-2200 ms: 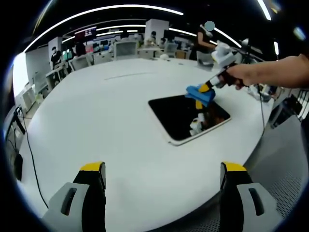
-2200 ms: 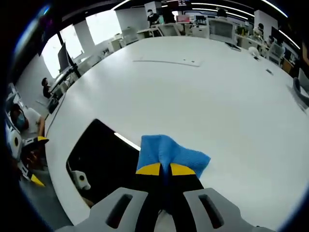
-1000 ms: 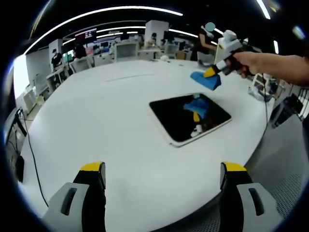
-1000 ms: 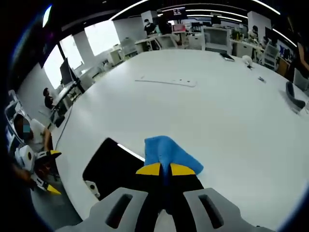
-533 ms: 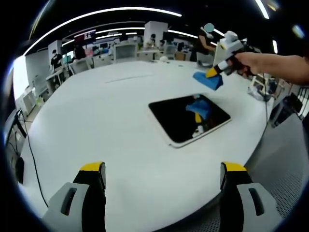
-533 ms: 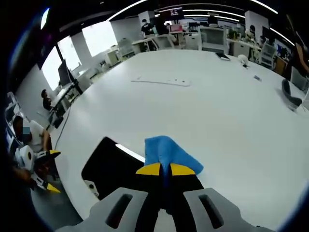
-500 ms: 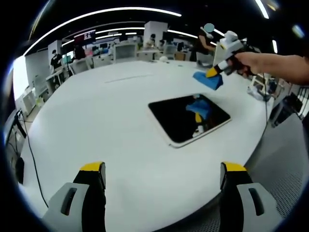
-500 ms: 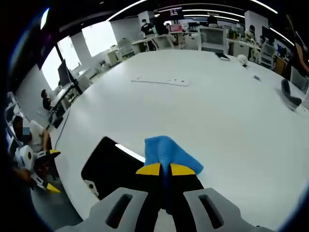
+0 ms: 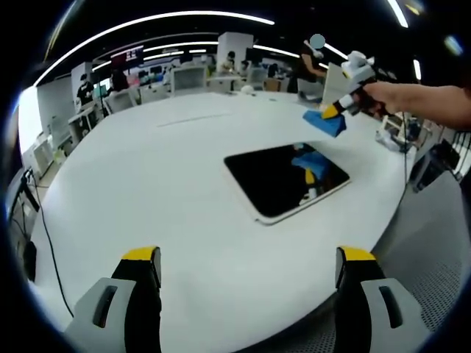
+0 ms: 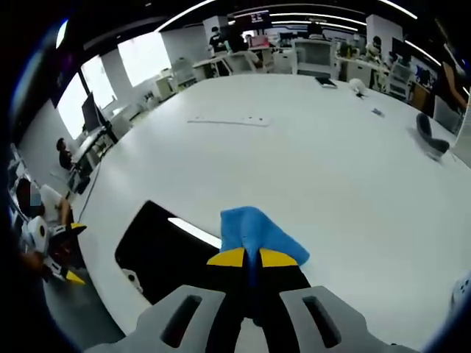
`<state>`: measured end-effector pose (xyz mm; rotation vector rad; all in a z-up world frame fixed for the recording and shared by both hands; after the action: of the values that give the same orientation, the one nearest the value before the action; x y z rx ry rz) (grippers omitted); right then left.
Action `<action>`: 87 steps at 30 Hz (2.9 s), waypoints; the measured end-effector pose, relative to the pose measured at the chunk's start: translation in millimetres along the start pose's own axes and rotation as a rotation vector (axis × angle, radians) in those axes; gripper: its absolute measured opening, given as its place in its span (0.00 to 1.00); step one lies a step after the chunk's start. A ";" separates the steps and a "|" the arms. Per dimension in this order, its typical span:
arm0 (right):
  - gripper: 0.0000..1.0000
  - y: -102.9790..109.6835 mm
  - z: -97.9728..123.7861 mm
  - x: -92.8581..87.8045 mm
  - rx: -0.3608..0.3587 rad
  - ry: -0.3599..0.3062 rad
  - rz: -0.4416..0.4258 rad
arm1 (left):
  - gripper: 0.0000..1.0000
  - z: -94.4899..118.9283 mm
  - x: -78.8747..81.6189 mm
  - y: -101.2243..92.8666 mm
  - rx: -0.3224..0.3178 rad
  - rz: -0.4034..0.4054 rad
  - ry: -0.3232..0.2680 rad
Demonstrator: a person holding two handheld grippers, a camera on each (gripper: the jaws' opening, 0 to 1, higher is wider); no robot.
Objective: Wipe the mirror surface with the cleaning cloth until all visible marks leave the cleaned area.
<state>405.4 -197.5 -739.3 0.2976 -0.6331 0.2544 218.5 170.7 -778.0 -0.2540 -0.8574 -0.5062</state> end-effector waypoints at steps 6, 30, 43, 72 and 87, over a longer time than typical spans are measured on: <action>0.00 -12.7 6.5 -9.6 -0.022 0.009 -0.010 | 0.99 0.1 0.1 -0.1 0.000 0.003 -0.001; 0.00 -42.2 8.8 -40.7 -0.076 0.037 -0.068 | 0.99 -0.9 -0.5 -0.7 -0.005 -0.004 0.003; 0.00 -49.8 -10.3 -65.4 -0.104 0.069 -0.087 | 0.99 -0.9 -0.5 -0.8 -0.004 0.003 0.002; 0.19 -46.7 -2.6 -67.7 -0.036 -0.033 -0.051 | 0.99 -1.5 -1.2 -0.2 -0.008 0.012 0.003; 1.00 -41.0 23.9 -51.8 -0.001 -0.281 0.170 | 0.99 -1.8 1.8 -5.8 -0.044 0.037 -0.022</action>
<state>365.4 -251.1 -760.7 0.2810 -0.9387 0.3794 217.7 164.4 -777.7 -0.3157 -0.8620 -0.4894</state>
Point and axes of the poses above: the point that each gripper's makers call its tool centre point, and the gripper's own axes: z roughly backward along the fingers, y roughly to its left, x roughly out of its top, the point moved 6 cm from there along z, roughly backward along the fingers, and after that the axes turned 5 degrees about -z, right-handed, at the moved point
